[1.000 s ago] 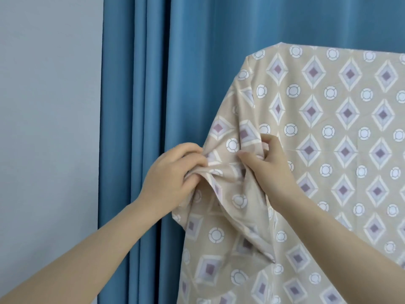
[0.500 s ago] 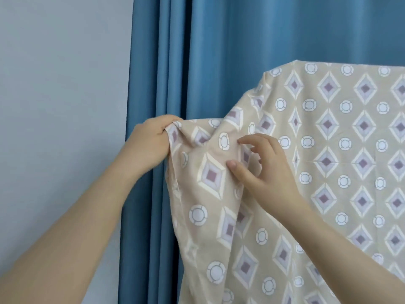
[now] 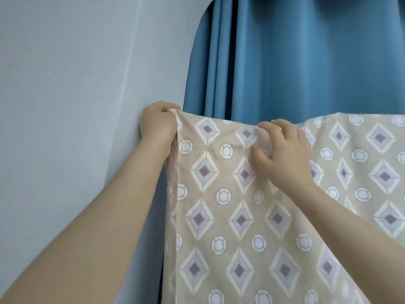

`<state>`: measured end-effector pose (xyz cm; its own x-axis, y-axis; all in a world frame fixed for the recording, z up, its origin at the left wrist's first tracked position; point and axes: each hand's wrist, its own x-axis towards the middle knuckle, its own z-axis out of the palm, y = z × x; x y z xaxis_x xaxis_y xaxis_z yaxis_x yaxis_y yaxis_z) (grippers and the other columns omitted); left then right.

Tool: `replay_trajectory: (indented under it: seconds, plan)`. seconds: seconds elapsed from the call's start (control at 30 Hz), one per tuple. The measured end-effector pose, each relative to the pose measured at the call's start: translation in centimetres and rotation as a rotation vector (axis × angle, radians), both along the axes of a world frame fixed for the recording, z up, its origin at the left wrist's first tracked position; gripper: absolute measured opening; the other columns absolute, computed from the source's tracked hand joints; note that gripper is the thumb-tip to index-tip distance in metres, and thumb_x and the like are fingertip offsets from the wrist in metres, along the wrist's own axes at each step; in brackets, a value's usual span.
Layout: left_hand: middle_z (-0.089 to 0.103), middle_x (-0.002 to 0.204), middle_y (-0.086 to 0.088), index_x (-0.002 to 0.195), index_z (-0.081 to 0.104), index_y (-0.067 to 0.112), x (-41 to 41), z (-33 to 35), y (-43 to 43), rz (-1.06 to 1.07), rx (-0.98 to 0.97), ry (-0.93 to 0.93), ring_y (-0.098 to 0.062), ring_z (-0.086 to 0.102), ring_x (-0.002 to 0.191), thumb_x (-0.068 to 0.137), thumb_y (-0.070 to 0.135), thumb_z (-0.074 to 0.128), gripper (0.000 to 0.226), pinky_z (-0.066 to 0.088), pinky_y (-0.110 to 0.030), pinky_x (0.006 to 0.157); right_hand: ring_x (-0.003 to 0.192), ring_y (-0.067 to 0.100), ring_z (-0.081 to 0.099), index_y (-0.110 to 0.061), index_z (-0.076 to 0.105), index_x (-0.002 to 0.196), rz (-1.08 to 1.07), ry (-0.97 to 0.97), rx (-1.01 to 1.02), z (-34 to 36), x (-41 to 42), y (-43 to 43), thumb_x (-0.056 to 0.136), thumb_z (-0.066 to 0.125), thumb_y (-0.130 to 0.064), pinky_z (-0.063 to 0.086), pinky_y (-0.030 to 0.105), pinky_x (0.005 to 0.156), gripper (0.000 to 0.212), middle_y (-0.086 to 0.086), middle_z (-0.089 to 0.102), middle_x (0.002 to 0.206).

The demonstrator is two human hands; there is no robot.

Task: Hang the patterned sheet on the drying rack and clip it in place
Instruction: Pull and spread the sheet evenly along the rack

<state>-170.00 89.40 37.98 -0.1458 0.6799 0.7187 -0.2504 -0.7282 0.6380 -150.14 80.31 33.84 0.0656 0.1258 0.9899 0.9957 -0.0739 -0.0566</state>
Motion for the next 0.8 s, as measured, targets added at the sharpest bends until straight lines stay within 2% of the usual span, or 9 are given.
replay_trajectory:
  seconds: [0.13,0.23,0.33,0.43,0.5,0.57,0.63,0.73,0.8]
  plan:
    - [0.063,0.086,0.005,0.081,0.066,0.024,-0.8,2.8,-1.0,0.239,0.057,0.146,-0.019,0.06,0.083,0.077,-0.001,0.041,0.035,0.047,-0.023,0.068,0.129,0.025,0.028,-0.03,0.044,0.135,-0.106,-0.003,-0.094,3.4,0.2,-0.2,0.089,0.049,-0.029,0.018,0.035,0.102,0.046,-0.002,0.041,0.14]
    - [0.061,0.093,0.003,0.093,0.067,0.021,-0.9,4.3,-2.3,0.413,0.16,0.178,-0.022,0.057,0.088,0.077,-0.002,0.035,0.042,0.049,-0.028,0.076,0.13,0.025,0.027,-0.033,0.037,0.138,-0.163,0.013,-0.235,5.5,0.3,-0.3,0.09,0.045,-0.037,0.019,0.038,0.104,0.048,-0.004,0.044,0.139]
    - [0.065,0.099,-0.007,0.094,0.067,0.017,-0.7,5.0,-3.2,0.531,0.194,0.421,-0.029,0.061,0.083,0.077,-0.005,0.034,0.043,0.049,-0.03,0.072,0.131,0.026,0.028,-0.034,0.03,0.141,-0.223,0.021,-0.337,6.7,0.8,-0.3,0.09,0.042,-0.039,0.019,0.039,0.104,0.053,-0.003,0.046,0.139]
    - [0.065,0.072,-0.013,0.072,0.062,0.01,-0.9,6.2,-4.7,0.373,0.081,0.417,-0.029,0.064,0.063,0.075,-0.008,0.031,0.036,0.058,-0.035,0.067,0.13,0.027,0.028,-0.034,0.028,0.142,-0.25,0.034,-0.364,7.5,1.5,-0.7,0.091,0.038,-0.036,0.019,0.039,0.104,0.052,-0.003,0.045,0.14]
    - [0.058,0.047,-0.009,0.068,0.055,0.007,-1.1,6.5,-5.4,0.211,-0.005,0.365,-0.022,0.058,0.044,0.077,-0.009,0.03,0.031,0.055,-0.028,0.053,0.125,0.027,0.032,-0.032,0.036,0.137,-0.295,0.023,-0.395,8.1,2.0,-0.7,0.092,0.037,-0.034,0.022,0.039,0.101,0.045,-0.001,0.051,0.131]
    - [0.056,0.05,-0.009,0.068,0.052,0.007,-1.3,6.5,-5.2,0.095,-0.031,0.421,-0.018,0.055,0.038,0.081,-0.006,0.029,0.03,0.05,-0.02,0.039,0.108,0.025,0.038,-0.027,0.054,0.118,-0.316,-0.015,-0.388,8.7,2.5,-0.5,0.093,0.037,-0.027,0.025,0.036,0.092,0.03,0.001,0.059,0.112]
    - [0.057,0.057,-0.008,0.067,0.051,0.009,-1.6,6.5,-5.0,0.076,-0.027,0.488,-0.018,0.056,0.049,0.084,-0.004,0.028,0.032,0.05,-0.018,0.042,0.096,0.023,0.039,-0.022,0.061,0.097,-0.27,-0.043,-0.331,9.4,3.1,-0.2,0.092,0.036,-0.02,0.022,0.033,0.083,0.025,-0.001,0.061,0.095]
    - [0.057,0.04,-0.002,0.059,0.051,0.009,-1.9,7.4,-4.5,0.199,-0.105,0.602,-0.014,0.057,0.041,0.085,0.001,0.041,0.03,0.047,-0.022,0.054,0.09,0.022,0.038,-0.02,0.062,0.093,-0.229,-0.079,-0.267,10.2,3.6,0.2,0.094,0.037,-0.019,0.019,0.031,0.079,0.026,-0.001,0.053,0.087]
    - [0.064,0.056,-0.005,0.062,0.055,0.008,-1.7,7.6,-4.2,0.38,-0.104,0.74,-0.017,0.06,0.05,0.085,0.01,0.046,0.024,0.043,-0.023,0.057,0.092,0.022,0.04,-0.022,0.063,0.098,-0.216,-0.109,-0.256,10.6,3.6,0.6,0.096,0.037,-0.021,0.019,0.031,0.079,0.026,0.0,0.054,0.092]
